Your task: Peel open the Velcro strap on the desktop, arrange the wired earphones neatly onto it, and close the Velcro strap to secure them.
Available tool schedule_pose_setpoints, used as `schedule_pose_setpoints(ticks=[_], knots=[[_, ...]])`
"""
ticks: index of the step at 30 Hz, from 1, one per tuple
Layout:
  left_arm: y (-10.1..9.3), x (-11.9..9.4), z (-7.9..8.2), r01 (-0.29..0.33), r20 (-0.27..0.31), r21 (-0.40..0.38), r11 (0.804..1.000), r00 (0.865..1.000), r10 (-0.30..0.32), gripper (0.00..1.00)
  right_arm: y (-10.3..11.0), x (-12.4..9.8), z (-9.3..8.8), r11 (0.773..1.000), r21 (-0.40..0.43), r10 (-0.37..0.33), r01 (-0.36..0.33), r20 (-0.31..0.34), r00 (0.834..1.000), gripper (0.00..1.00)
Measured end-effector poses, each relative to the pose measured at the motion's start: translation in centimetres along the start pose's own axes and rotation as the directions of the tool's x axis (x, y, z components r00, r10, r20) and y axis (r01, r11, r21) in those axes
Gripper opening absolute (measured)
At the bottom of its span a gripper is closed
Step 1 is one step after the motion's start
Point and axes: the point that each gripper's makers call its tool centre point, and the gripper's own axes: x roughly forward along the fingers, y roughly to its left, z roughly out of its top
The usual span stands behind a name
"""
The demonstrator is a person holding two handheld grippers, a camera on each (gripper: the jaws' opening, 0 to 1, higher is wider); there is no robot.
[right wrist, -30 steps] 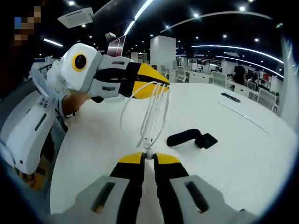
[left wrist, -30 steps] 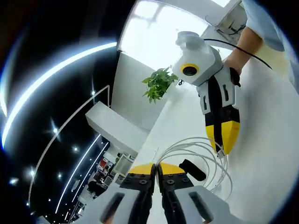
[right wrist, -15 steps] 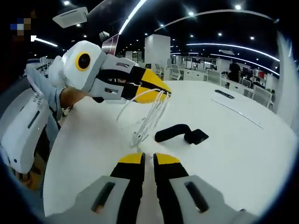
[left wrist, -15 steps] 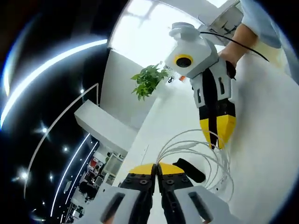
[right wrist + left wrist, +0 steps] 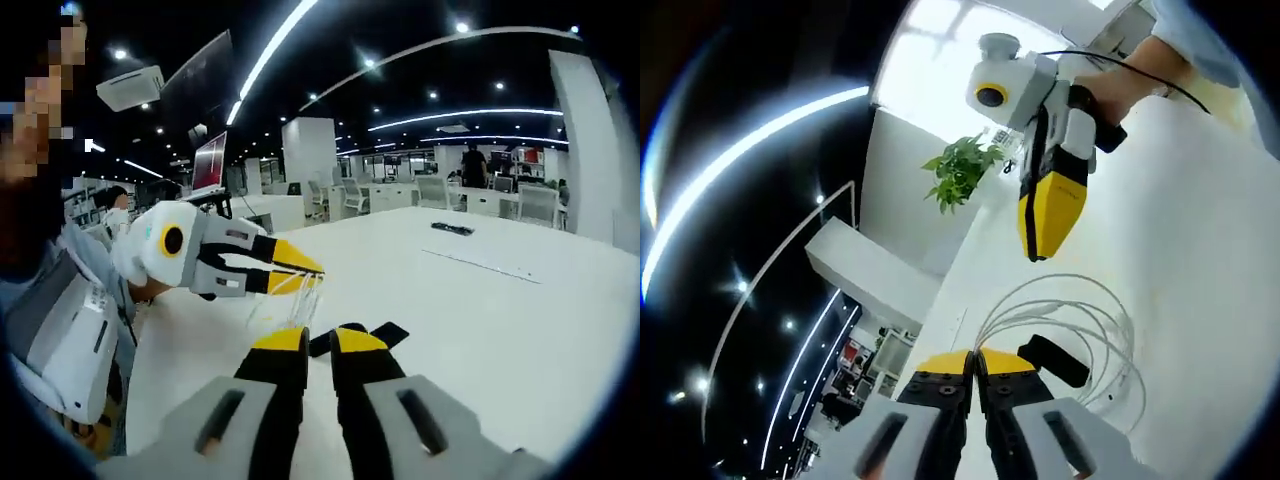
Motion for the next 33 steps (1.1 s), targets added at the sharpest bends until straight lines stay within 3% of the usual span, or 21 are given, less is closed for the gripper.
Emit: schedule_pose_setpoints(ticks=[6,21,33], knots=[[0.1,0.0,0.2,-0.018,0.0,0.043,0.999,1.0,0.018,0.06,0.8,1.6,1.5,1.0,-0.02,0.017,-0.017,-0.005,1.0,0.13],[0.7,0.2,-0.2,-0.04,-0.012,0.093,0.995,0.999,0.041,0.06,1.2,3.7,0.8,0.995,0.078,0.057,-0.054,-0.036,0.998,0.16],[1.3,0.1,-0.1,-0.049,-0.019,0.132,0.99,0.998,0.052,0.06,1.2,4.3,0.9,0.997,0.074,0.032,-0.027,-0.063,0.997,0.21]])
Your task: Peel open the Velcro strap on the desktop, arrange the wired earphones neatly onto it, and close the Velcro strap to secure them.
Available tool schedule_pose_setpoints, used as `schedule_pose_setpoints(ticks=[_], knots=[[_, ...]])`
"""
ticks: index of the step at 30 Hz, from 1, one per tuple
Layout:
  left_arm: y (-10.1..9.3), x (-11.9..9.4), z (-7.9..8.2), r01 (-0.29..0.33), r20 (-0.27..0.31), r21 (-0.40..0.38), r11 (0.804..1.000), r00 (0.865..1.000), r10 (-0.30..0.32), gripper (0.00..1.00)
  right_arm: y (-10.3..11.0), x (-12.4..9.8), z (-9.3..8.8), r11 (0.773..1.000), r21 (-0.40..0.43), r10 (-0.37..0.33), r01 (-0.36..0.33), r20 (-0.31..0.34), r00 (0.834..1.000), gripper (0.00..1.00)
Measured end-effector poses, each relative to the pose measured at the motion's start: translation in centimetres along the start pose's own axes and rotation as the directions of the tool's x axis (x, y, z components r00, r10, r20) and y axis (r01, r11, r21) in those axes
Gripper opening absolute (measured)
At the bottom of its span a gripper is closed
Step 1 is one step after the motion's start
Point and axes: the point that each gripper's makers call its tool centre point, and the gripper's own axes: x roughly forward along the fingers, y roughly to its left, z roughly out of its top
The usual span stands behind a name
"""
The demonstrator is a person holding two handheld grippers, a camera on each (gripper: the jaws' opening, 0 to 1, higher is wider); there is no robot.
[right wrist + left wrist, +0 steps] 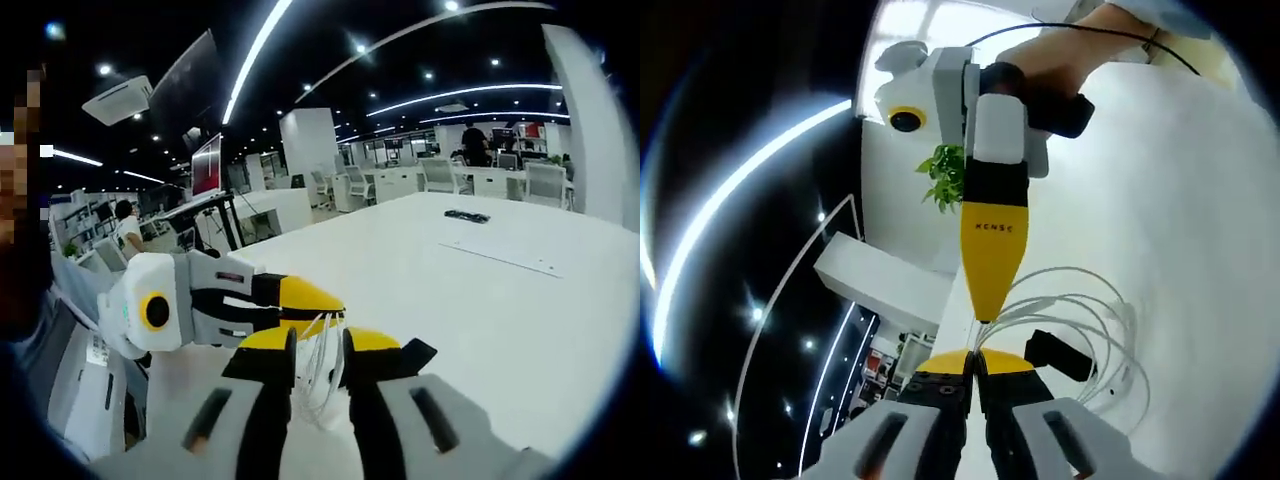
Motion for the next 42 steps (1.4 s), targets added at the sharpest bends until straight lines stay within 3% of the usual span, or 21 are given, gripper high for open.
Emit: schedule_pose_setpoints(ticks=[14,24,42], knots=[[0.4,-0.1,-0.1,-0.005,-0.013,0.04,0.999,1.0,0.006,0.06,-0.3,0.9,-0.4,0.997,-0.073,-0.036,0.032,-0.057,0.998,0.22],[0.7,-0.2,0.0,-0.008,-0.012,0.065,0.998,1.0,0.009,0.06,-1.1,1.2,-0.8,0.997,-0.073,-0.03,0.024,-0.084,0.996,0.2],[-1.2,1.1,0.4,0.112,0.005,-0.014,0.994,0.994,-0.111,0.06,-2.1,1.4,-1.5,0.98,-0.194,-0.067,0.042,-0.125,0.99,0.08]])
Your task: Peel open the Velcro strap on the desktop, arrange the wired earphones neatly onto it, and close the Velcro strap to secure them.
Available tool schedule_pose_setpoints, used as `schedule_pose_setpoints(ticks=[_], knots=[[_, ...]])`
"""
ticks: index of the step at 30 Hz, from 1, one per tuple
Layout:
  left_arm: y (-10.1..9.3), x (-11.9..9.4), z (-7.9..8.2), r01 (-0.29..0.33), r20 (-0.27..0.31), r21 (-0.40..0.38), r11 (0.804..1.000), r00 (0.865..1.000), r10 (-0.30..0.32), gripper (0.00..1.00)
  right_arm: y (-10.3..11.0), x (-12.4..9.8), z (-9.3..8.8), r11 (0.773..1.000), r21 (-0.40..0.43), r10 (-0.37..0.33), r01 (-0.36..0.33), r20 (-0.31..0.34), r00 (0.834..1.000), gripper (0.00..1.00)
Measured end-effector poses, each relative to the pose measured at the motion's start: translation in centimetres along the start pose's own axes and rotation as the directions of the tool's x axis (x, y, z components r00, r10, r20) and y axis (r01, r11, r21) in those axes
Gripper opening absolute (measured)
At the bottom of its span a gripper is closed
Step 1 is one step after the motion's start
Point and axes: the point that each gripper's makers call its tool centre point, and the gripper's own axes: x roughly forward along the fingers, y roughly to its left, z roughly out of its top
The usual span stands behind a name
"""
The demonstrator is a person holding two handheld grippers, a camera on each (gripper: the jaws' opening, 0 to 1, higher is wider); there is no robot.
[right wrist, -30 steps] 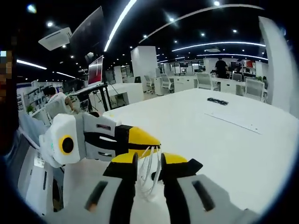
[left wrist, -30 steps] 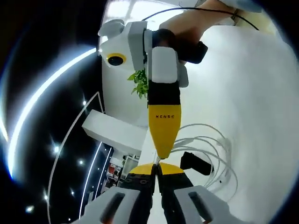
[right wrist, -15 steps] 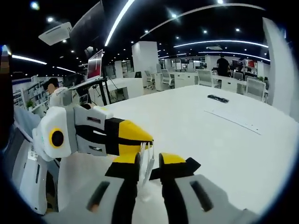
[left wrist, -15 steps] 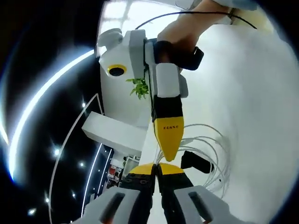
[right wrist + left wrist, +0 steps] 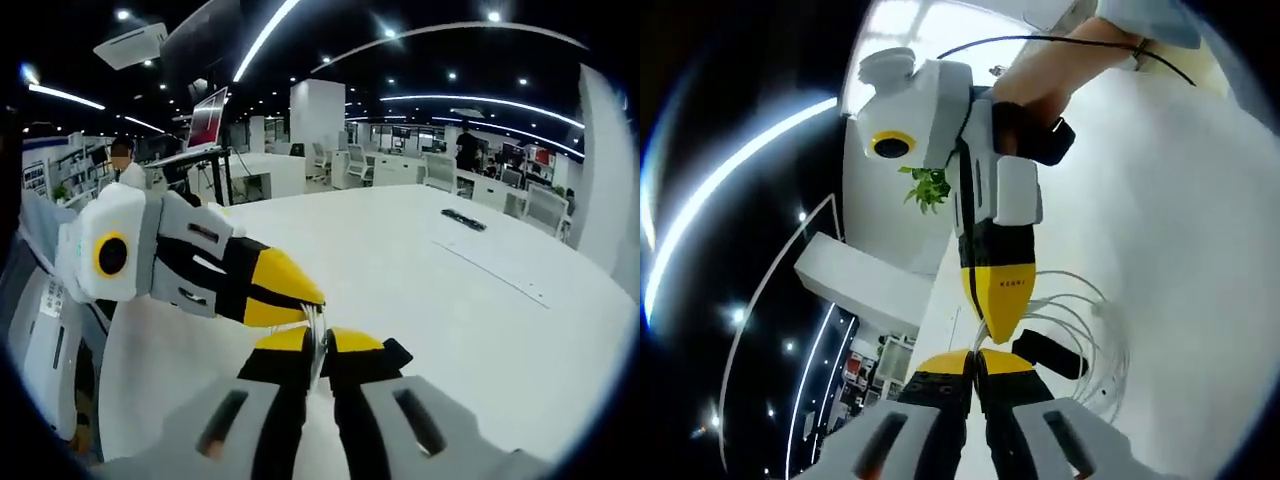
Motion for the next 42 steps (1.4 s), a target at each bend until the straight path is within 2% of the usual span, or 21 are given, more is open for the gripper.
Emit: schedule_pose_setpoints(ticks=[6,9,17,25,32,37,42], knots=[[-0.5,1.0,0.4,0.039,0.014,-0.056,0.998,0.999,-0.039,0.06,-0.5,0.0,-0.4,1.0,-0.01,-0.006,0.006,-0.011,1.0,0.08],[-0.8,-0.1,-0.7,0.05,0.019,-0.085,0.995,0.999,-0.049,0.06,-0.8,-0.1,-0.6,1.0,-0.02,-0.014,0.014,-0.02,1.0,0.07],[-1.3,0.7,-1.3,0.066,0.024,-0.13,0.989,0.998,-0.063,0.06,-1.7,0.1,-1.4,0.999,-0.027,-0.022,0.021,-0.043,0.999,0.07],[-1.7,1.4,-2.4,0.086,0.024,-0.197,0.977,0.996,-0.083,0.06,-2.7,0.5,-2.3,1.0,0.005,-0.019,0.019,-0.05,0.999,0.07],[-1.9,1.8,-3.4,0.095,0.011,-0.227,0.969,0.995,-0.095,0.06,-3.6,0.7,-3.1,0.999,0.043,-0.02,0.023,-0.052,0.998,0.07],[-2.2,2.0,-3.9,0.114,0.014,-0.288,0.951,0.993,-0.115,0.06,-3.9,0.9,-3.6,0.996,0.083,-0.018,0.022,-0.051,0.999,0.07],[-2.6,2.0,-4.2,0.115,-0.005,-0.291,0.95,0.993,-0.122,0.07,-4.2,1.1,-4.3,0.991,0.136,-0.012,0.019,-0.047,0.999,0.07]])
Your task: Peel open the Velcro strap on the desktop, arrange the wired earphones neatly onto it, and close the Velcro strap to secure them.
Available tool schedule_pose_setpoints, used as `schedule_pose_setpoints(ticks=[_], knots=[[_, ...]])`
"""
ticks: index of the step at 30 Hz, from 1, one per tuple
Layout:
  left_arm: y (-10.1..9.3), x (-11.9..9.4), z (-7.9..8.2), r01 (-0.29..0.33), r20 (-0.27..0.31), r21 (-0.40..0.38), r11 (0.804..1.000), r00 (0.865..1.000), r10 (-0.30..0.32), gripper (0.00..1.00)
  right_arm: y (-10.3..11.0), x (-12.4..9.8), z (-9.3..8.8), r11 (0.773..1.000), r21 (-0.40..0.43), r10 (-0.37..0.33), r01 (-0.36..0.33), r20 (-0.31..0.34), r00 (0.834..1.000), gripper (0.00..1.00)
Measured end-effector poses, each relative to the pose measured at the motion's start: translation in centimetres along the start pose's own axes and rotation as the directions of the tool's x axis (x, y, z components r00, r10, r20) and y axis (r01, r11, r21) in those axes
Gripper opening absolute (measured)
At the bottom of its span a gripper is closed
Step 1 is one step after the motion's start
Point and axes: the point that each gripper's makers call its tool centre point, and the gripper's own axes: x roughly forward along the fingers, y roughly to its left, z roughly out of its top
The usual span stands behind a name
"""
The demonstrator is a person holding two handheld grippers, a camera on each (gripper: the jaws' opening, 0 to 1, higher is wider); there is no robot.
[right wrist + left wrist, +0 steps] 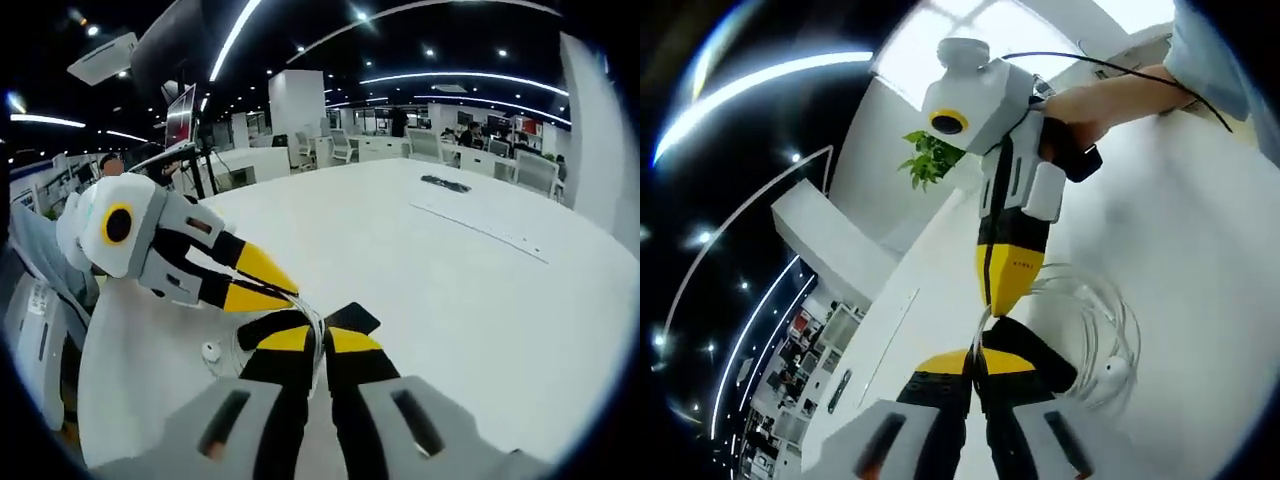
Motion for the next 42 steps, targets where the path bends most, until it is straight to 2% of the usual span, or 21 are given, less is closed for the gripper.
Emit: schedule_pose_setpoints(ticks=[5,9,26,38,42], knots=[[-0.2,0.2,-0.2,0.009,-0.009,-0.021,1.0,1.0,-0.009,0.06,-0.4,0.2,-0.5,0.999,0.053,0.002,-0.002,0.001,1.0,0.07],[-0.3,0.3,-0.3,0.015,-0.01,-0.044,0.999,1.0,-0.016,0.07,-0.6,0.3,-0.7,0.998,0.059,-0.006,0.006,-0.009,1.0,0.07],[-1.1,0.5,-1.2,0.057,-0.027,-0.091,0.994,0.998,-0.06,0.07,-0.3,0.6,-2.0,1.0,0.019,-0.02,0.021,-0.077,0.997,0.07],[-0.9,-0.3,-0.9,0.062,-0.018,-0.12,0.991,0.998,-0.065,0.07,-0.5,-0.1,-1.7,0.999,-0.026,-0.034,0.032,-0.064,0.997,0.07],[-1.2,-0.6,-0.9,0.066,-0.026,-0.114,0.991,0.997,-0.069,0.07,-0.5,-0.2,-1.9,0.998,-0.043,-0.039,0.035,-0.078,0.996,0.08]])
